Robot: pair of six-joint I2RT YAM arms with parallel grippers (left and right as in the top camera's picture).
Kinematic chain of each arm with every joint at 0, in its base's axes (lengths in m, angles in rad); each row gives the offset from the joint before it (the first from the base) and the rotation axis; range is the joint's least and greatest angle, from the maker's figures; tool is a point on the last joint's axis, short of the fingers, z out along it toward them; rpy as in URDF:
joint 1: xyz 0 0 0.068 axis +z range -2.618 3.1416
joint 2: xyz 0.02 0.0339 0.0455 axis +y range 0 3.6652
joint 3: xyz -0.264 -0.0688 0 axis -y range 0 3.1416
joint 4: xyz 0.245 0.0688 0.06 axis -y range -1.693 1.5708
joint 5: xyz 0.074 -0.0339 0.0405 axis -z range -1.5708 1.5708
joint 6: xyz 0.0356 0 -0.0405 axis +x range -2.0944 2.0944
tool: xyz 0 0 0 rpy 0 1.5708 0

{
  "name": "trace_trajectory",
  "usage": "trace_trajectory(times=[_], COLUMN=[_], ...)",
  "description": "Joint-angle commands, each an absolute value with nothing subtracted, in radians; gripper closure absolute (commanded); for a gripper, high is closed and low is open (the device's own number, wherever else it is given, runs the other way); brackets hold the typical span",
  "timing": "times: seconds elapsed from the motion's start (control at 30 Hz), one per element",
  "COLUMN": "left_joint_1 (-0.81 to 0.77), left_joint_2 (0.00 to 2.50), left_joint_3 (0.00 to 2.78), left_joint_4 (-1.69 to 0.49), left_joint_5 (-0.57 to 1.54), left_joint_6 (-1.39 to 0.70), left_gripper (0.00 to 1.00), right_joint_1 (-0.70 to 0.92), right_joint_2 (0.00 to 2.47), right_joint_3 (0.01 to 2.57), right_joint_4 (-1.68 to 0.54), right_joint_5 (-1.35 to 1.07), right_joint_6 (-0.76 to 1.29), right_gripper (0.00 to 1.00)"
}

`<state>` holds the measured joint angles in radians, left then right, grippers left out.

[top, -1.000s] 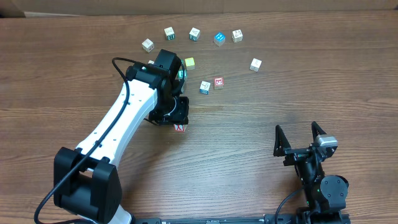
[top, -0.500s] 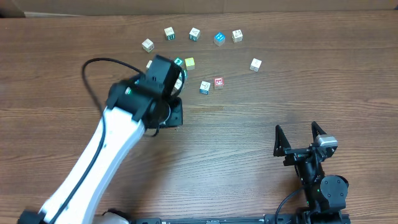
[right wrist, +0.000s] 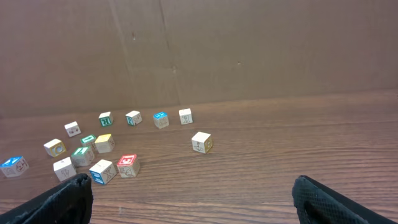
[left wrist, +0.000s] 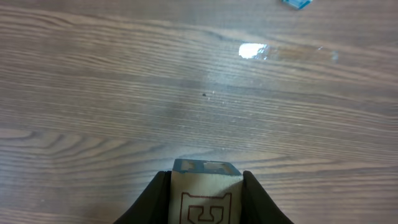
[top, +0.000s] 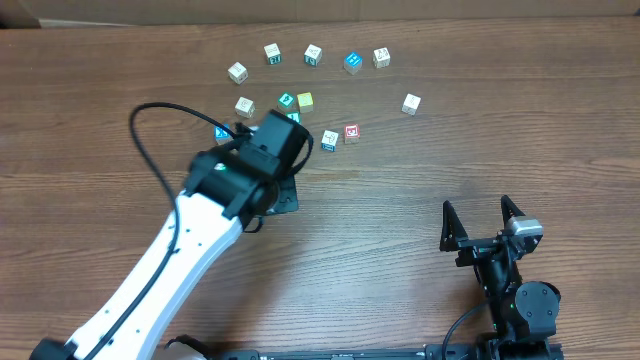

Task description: Form a horizontal line

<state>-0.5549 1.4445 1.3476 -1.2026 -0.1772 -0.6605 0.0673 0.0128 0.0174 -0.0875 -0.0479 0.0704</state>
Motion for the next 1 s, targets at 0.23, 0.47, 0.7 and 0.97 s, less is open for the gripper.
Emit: trace_trajectory(times=[0.23,0.47,0.7,0.97], left_joint_1=[-0.564,-0.564,-0.563,-0.562], left_joint_2=[1.631,1.784,1.878,1.884], left_joint_3=[1.202,1.201,1.201,1.201], left_joint_4=[-1.010,-0.951,-0.911,-0.889], left_joint_5=[-0.198,-0.190,-0.186,-0.183], left_joint_6=[-0.689,-0.697,-0.704,-0.703], left_gripper=[0.96,0.95,0.88,0.57], right_joint_1=[0.073,0.073,0.073,0.073], right_joint_2=[0.003,0.003,0.003,0.003], right_joint_3=[0.008,0.008,0.008,0.008], right_joint_4=[-0.081,-0.081,-0.081,-0.081], right_joint_5=[-0.047,-0.047,-0.047,-0.047], right_joint_6=[0.062,0.062,0.062,0.062], right_gripper=[0.00,0.00,0.00,0.00])
